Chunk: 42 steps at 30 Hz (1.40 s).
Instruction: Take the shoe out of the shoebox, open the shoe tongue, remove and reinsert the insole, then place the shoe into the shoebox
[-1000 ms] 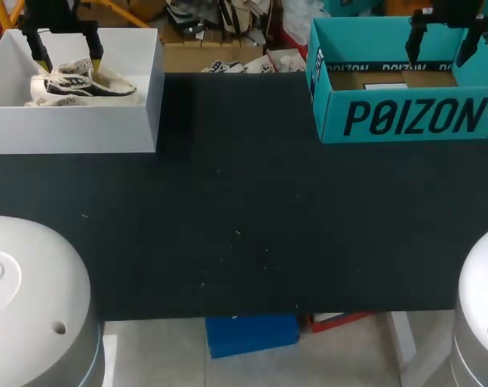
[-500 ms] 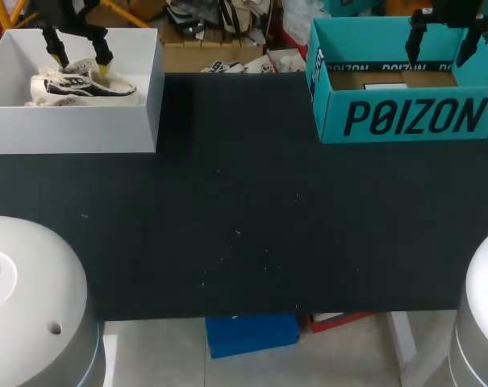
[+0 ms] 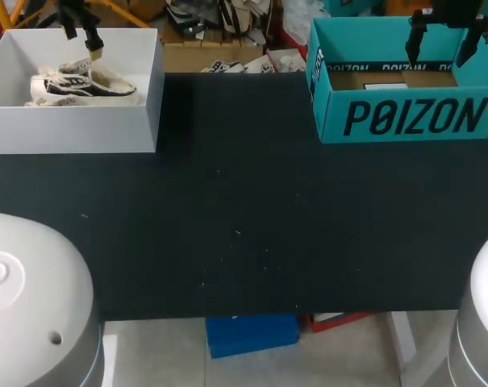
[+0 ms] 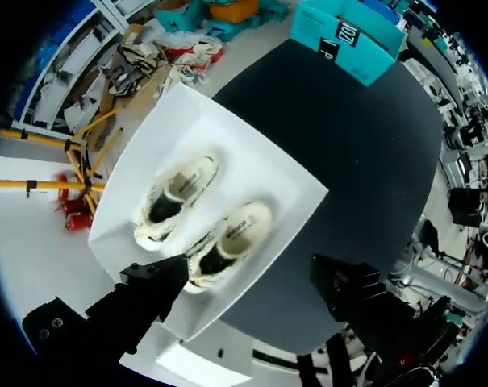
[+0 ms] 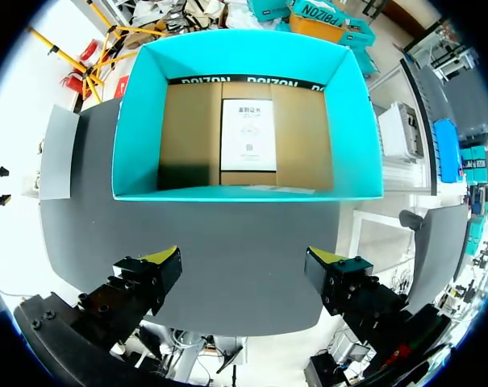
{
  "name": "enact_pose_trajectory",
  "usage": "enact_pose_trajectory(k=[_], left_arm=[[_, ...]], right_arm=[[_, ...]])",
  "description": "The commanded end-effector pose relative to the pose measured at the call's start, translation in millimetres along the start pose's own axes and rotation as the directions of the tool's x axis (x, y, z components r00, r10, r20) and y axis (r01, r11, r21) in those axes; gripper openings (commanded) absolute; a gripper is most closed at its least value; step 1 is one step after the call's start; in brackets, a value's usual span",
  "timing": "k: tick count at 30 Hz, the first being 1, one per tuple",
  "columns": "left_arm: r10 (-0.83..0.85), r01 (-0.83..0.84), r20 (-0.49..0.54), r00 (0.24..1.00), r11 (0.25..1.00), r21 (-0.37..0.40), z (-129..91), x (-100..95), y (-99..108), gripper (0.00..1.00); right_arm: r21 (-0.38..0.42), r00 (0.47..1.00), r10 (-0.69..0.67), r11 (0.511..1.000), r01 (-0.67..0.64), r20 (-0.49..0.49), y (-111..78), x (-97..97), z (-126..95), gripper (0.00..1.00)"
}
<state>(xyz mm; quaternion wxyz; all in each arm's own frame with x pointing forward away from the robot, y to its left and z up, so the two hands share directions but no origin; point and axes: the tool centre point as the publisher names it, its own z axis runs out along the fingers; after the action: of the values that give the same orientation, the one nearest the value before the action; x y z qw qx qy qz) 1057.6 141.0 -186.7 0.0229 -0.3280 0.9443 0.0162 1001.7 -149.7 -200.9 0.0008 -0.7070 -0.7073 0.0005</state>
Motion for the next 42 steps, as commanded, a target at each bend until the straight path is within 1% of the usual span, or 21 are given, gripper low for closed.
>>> enact_pose_trajectory(k=[1, 4, 5, 14, 15, 16, 17, 18, 19, 21, 26, 28, 30, 31, 33, 35, 36, 42], left_arm=[[0.875, -0.854, 0.07, 0.479, 0.483, -0.192, 1, -4.0, -6, 1.0], [0.919, -0.895, 0.066, 0.389, 0.394, -0.212, 1, -4.0, -6, 1.0], [0.923, -0.898, 0.065, 0.379, 0.384, -0.213, 1, -4.0, -6, 1.0], [0.923, -0.898, 0.065, 0.379, 0.384, -0.213, 1, -4.0, -6, 1.0], [0.917, -0.893, 0.083, 0.391, 0.399, -0.207, 4, -2.2, -7, 1.0], [0.922, -0.895, 0.097, 0.376, 0.388, -0.221, 7, -1.7, -8, 0.92], [0.922, -0.895, 0.097, 0.376, 0.388, -0.221, 7, -1.7, -8, 0.92], [0.92, -0.899, 0.129, 0.37, 0.39, -0.197, 9, -3.4, -9, 1.0], [0.918, -0.902, 0.156, 0.364, 0.389, -0.186, 10, -7.5, -8, 1.0], [0.918, -0.901, 0.174, 0.355, 0.386, -0.196, 15, -14.6, -4, 1.0], [0.909, -0.898, 0.199, 0.366, 0.401, -0.182, 24, -32.4, 9, 1.0], [0.907, -0.899, 0.205, 0.368, 0.403, -0.169, 29, -37.5, 14, 1.0], [0.906, -0.897, 0.204, 0.371, 0.407, -0.171, 33, -40.3, 17, 1.0], [0.905, -0.897, 0.204, 0.373, 0.408, -0.17, 36, -42.0, 19, 0.89], [0.906, -0.898, 0.199, 0.374, 0.408, -0.168, 43, -44.3, 22, 0.96], [0.903, -0.896, 0.198, 0.381, 0.414, -0.162, 48, -45.6, 24, 0.92], [0.902, -0.894, 0.195, 0.385, 0.417, -0.163, 51, -46.1, 25, 0.89], [0.878, -0.87, 0.178, 0.444, 0.47, -0.148, 68, -48.2, 32, 0.9]], right_arm=[[0.0, 1.0, 0.0, 1.0, 0.0, 0.001, -0.4, -0.2, -1, 1.0], [0.0, 1.0, 0.0, 1.0, 0.0, 0.001, -0.4, -0.2, -1, 1.0], [0.0, 1.0, 0.0, 1.0, 0.0, 0.001, -0.4, -0.2, -1, 1.0], [0.0, 1.0, 0.0, 1.0, 0.0, 0.001, -0.4, -0.2, -1, 1.0], [0.0, 1.0, 0.0, 1.0, 0.0, 0.001, -0.4, -0.2, -1, 1.0], [0.0, 1.0, 0.0, 1.0, 0.0, 0.001, -0.4, -0.2, -1, 1.0], [0.0, 1.0, 0.0, 1.0, 0.0, 0.001, -0.4, -0.2, -1, 1.0], [0.0, 1.0, 0.0, 1.0, 0.0, 0.001, -0.4, -0.2, -1, 1.0], [0.0, 1.0, 0.0, 1.0, 0.0, 0.001, -0.4, -0.2, -1, 1.0], [0.0, 1.0, 0.0, 1.0, 0.0, 0.001, -0.4, -0.2, -1, 1.0], [0.0, 1.0, 0.0, 1.0, 0.0, 0.001, -0.4, -0.2, -1, 1.0], [0.0, 1.0, 0.0, 1.0, 0.0, 0.001, -0.4, -0.2, -1, 1.0], [0.0, 1.0, 0.0, 1.0, 0.0, 0.001, -0.4, -0.2, -1, 1.0], [0.0, 1.0, 0.0, 1.0, 0.0, 0.001, -0.4, -0.2, -1, 1.0], [0.0, 1.0, 0.0, 1.0, 0.0, 0.001, -0.4, -0.2, -1, 1.0], [0.0, 1.0, 0.0, 1.0, 0.0, 0.001, -0.4, -0.2, -1, 1.0], [0.0, 1.0, 0.0, 1.0, 0.0, 0.001, -0.4, -0.2, -1, 1.0], [0.0, 1.0, 0.0, 1.0, 0.0, 0.001, -0.4, -0.2, -1, 1.0]])
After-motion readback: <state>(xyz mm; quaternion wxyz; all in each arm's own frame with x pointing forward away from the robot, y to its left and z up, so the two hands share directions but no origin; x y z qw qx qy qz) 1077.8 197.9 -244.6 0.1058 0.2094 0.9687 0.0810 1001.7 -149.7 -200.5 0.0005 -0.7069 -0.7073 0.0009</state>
